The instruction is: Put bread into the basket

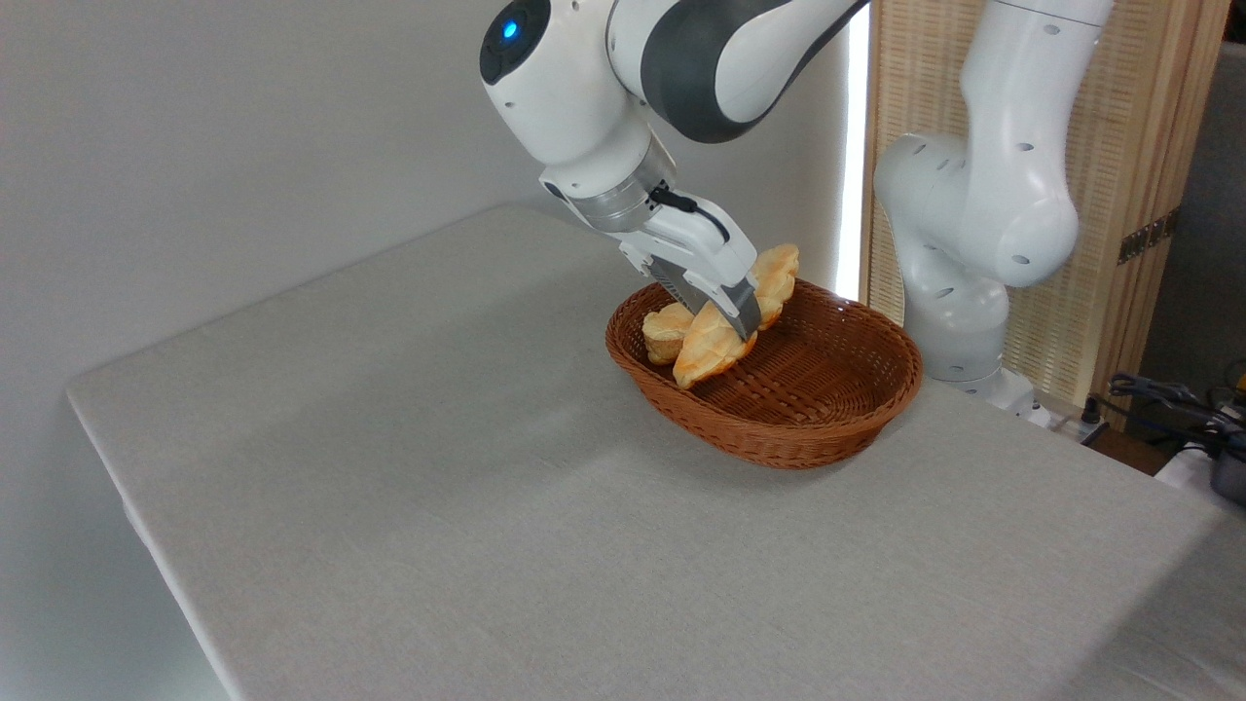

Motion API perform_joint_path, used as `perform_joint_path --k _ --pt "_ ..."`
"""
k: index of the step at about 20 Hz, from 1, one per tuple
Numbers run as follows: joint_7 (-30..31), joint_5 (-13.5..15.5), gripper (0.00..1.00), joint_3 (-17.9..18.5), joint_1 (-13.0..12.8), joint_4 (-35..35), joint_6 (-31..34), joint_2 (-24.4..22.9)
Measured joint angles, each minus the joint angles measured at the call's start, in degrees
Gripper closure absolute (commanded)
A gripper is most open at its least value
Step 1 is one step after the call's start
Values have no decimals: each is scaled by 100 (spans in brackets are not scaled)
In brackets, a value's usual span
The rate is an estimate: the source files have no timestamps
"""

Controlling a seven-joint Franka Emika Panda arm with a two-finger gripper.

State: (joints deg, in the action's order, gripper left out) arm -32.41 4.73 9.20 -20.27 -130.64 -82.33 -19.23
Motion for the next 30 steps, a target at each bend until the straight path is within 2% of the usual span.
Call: perform_joint_path --k 6,15,20,23,28,30 --pt "-1 0 4 -12 -276 0 -88 225" --pt "-2 0 3 -12 -283 41 -106 250" --pt "-2 0 3 -12 -283 426 -218 238" --pt "-2 0 1 -12 -282 784 -597 220" --pt "-77 -9 0 -5 -270 991 -1909 224" --pt "-250 -129 0 25 -247 1124 -2092 268"
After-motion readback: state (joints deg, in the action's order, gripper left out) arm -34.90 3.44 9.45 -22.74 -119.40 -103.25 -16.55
